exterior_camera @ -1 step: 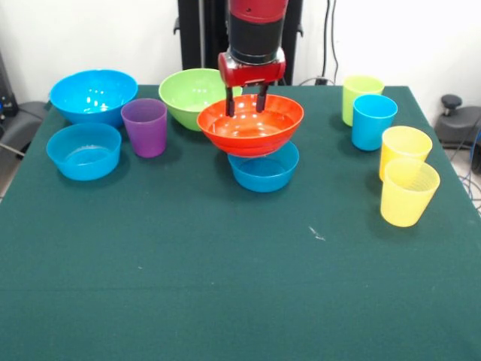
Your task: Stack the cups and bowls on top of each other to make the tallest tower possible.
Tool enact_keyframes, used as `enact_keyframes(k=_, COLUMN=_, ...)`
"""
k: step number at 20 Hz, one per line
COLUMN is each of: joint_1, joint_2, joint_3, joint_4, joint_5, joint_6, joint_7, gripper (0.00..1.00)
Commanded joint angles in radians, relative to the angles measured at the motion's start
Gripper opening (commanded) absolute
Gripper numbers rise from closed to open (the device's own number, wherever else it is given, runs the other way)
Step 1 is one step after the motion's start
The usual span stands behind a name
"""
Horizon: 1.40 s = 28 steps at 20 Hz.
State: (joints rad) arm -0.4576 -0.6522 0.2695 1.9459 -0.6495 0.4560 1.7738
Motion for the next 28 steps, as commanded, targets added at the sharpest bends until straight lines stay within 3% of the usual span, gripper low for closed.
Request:
enact_keyframes(k=1, joint_1=0.044, joint_2=-0.013, joint_3=0.079, joint_4=-0.044, joint_5=0.068, joint_6=0.024, joint_7=0.056, gripper=1.00)
enact_keyframes(k=8, joint_1=0.076, joint_2=0.003, joint_3=0.051, joint_4=-0.055, joint_5=0.066, joint_6=-0.026, joint_7=0.076, gripper=1.00)
enact_keyframes(k=14, joint_1=0.102, joint_2=0.018, joint_3=0.027, joint_4=-0.049, joint_5=0.029, joint_6=-0.130, joint_7=0.106, gripper=1.00)
enact_keyframes(k=20, joint_1=0.150, joint_2=0.061, joint_3=-0.025, joint_4=-0.081, joint_5=0.018, joint_6=-0.151, joint_7=0.130, gripper=1.00)
enact_keyframes(k=28, joint_1=0.152, joint_2=0.063, joint_3=-0.027, joint_4=-0.099, joint_5=0.050, joint_6=-0.138, joint_7=0.108, gripper=1.00)
